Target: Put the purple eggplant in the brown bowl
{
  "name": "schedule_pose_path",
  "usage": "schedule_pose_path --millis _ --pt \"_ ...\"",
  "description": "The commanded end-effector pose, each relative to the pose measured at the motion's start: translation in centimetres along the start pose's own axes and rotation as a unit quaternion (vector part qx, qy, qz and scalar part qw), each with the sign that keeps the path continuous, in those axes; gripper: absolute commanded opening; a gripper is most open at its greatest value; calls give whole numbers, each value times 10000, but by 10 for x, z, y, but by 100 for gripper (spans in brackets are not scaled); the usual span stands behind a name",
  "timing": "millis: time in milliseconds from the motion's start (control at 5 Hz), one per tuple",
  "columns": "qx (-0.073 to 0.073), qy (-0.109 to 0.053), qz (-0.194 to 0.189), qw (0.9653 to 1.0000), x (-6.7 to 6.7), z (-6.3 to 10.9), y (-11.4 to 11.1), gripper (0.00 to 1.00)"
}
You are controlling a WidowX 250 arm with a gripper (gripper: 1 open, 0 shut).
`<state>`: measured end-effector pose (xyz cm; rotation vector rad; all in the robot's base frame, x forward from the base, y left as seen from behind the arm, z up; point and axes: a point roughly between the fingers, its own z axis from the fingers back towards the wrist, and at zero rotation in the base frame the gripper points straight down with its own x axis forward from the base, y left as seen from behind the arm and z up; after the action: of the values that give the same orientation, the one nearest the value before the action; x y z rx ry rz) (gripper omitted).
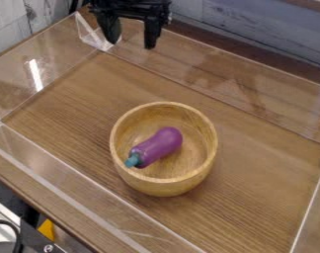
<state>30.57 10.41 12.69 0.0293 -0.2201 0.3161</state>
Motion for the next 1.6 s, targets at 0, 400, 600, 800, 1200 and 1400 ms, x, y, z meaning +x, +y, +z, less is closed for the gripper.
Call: schedule_pose_path --millis 0,400,600,800,1200,1400 --pt "88 -320 118 9994 24 8 13 100" --pt "193 -349 310 9987 46 -8 33 100" --pt "231 -346 384 9984 56 -17 40 100" --pt "250 -338 415 9983 62 -21 43 0" --pt "157 -337 307 9988 45 2 38 0" --pt "64 -333 161 9993 29 20 28 0"
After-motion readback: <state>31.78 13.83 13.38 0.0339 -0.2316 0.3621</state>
